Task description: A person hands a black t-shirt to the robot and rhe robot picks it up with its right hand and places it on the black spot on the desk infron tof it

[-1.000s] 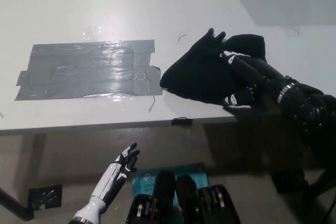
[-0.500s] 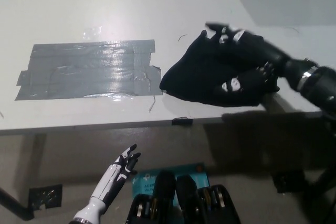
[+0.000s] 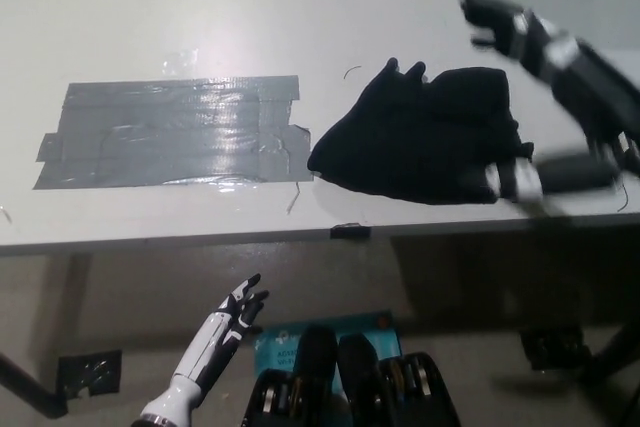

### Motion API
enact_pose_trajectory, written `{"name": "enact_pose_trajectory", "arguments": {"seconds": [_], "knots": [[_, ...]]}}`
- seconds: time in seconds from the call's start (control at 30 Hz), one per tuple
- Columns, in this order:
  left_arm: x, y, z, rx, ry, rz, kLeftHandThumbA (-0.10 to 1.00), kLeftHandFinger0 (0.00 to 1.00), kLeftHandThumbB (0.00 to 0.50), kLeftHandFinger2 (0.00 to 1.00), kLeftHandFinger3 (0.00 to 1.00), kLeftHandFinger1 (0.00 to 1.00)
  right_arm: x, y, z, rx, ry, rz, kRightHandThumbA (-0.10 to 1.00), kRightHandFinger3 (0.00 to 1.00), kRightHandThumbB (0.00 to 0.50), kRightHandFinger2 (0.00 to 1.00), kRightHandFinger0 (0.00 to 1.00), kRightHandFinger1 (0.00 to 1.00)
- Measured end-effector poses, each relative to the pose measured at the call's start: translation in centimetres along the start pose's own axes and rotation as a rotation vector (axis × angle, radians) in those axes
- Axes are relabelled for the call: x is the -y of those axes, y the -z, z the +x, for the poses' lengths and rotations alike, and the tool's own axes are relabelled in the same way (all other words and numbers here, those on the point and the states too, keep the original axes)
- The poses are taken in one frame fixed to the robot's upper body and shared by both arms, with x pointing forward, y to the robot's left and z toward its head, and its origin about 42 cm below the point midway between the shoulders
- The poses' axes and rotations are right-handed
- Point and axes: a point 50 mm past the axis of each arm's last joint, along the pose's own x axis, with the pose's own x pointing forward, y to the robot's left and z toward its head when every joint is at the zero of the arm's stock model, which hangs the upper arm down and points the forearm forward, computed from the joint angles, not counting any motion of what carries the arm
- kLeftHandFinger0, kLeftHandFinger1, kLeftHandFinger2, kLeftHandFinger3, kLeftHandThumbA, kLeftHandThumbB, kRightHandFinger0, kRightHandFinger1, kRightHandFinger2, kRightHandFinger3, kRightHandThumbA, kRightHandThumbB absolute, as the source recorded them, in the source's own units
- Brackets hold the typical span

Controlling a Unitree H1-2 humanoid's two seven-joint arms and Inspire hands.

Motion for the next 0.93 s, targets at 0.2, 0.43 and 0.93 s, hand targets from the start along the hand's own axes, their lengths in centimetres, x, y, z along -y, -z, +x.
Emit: {"name": "enact_pose_trajectory", "arguments": {"seconds": [0.2, 0.43, 0.93], "knots": [[0.0, -0.1, 0.0, 0.003, 0.001, 0.002, 1.0, 0.86, 0.5, 0.92, 1.0, 0.94, -4.8, 0.6, -5.7, -0.015, 0.014, 0.193, 1.0, 1.0, 0.5, 1.0, 1.0, 1.0], [0.0, -0.5, 0.1, 0.022, 0.002, 0.009, 1.0, 0.85, 0.5, 0.97, 1.0, 0.96, -8.6, 5.0, -8.3, -0.128, 0.084, 0.469, 1.0, 1.0, 0.425, 1.0, 1.0, 1.0], [0.2, -0.1, -0.3, 0.015, 0.005, 0.01, 1.0, 0.9, 0.5, 1.0, 1.0, 1.0, -14.3, 16.9, -8.4, -0.442, 0.138, 0.756, 1.0, 1.0, 0.265, 1.0, 1.0, 1.0]]}}
